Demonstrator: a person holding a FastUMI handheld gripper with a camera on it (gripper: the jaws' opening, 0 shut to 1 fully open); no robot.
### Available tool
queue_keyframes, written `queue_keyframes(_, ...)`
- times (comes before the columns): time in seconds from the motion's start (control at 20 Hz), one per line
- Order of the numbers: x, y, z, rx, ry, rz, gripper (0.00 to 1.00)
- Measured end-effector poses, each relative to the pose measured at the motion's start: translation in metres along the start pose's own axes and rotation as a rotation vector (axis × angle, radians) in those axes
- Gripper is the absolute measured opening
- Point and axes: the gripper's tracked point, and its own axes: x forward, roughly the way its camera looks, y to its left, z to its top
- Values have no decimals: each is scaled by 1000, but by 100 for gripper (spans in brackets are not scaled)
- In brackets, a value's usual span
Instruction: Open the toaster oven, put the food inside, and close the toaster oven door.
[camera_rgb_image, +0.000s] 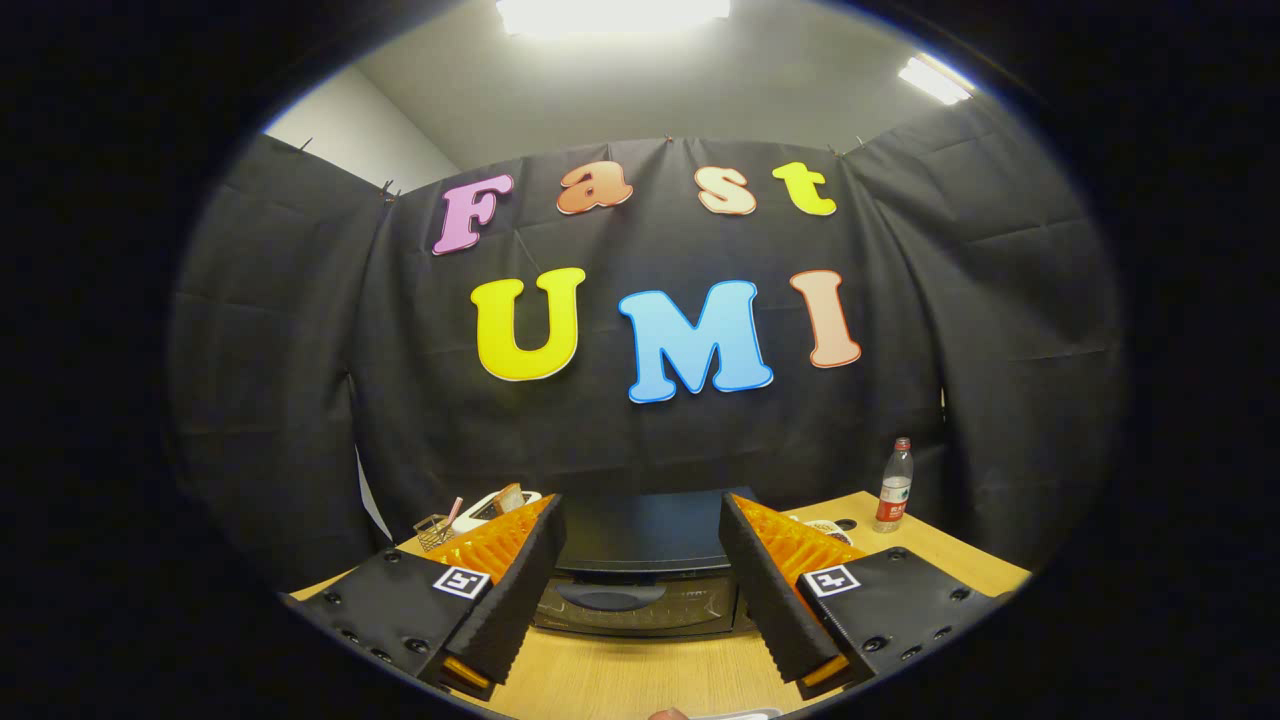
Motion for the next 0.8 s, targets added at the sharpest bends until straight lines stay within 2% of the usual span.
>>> queue_keyframes(0.45,65,13,-61,-11,121,13,98)
queue_keyframes(0.8,97,23,-100,-23,194,11,98)
